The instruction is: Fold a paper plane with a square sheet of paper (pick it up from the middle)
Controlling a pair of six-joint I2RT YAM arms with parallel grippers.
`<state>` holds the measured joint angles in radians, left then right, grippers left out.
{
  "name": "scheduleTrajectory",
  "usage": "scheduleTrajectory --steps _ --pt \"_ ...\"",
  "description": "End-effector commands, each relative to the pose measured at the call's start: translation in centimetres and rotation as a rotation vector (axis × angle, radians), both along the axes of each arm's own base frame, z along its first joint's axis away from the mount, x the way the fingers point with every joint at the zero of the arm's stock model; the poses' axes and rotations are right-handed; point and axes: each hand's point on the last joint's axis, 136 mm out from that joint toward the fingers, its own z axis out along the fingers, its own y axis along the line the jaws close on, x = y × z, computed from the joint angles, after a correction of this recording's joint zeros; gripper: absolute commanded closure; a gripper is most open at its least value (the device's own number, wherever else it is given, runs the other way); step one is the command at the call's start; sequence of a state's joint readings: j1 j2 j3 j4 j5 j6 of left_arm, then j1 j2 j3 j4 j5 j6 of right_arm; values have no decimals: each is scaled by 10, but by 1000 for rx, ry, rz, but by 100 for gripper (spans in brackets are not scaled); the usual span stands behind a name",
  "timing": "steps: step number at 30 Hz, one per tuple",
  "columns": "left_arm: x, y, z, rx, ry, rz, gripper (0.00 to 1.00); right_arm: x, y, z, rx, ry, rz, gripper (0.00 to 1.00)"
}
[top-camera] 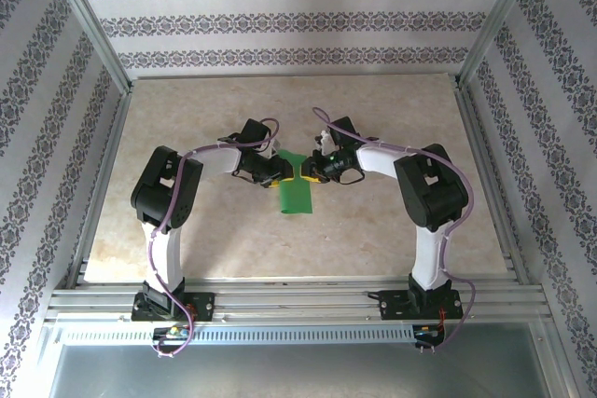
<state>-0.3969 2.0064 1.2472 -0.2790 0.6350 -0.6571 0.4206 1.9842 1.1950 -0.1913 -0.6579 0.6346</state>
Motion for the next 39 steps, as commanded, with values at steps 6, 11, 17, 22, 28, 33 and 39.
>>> scheduleTrajectory --steps 6,11,17,22,28,33,39 --pt "-2 11 -6 58 32 5 55 -6 -2 -25 -87 42 13 79" --pt "-7 27 5 142 32 37 42 -9 -10 -38 -145 70 0 78" --pt "-22 35 14 256 13 58 39 -6 -9 -33 -147 52 -5 78" --pt "-24 31 10 340 -8 84 42 -5 -6 -30 -140 50 -9 78" --pt "-17 9 4 263 5 55 43 -4 -3 -28 -125 52 -6 78" --pt "-15 10 -5 300 21 36 46 -3 -1 -23 -109 48 -3 78" --pt "-15 19 -8 322 21 36 54 7 4 15 -20 -23 -18 75"
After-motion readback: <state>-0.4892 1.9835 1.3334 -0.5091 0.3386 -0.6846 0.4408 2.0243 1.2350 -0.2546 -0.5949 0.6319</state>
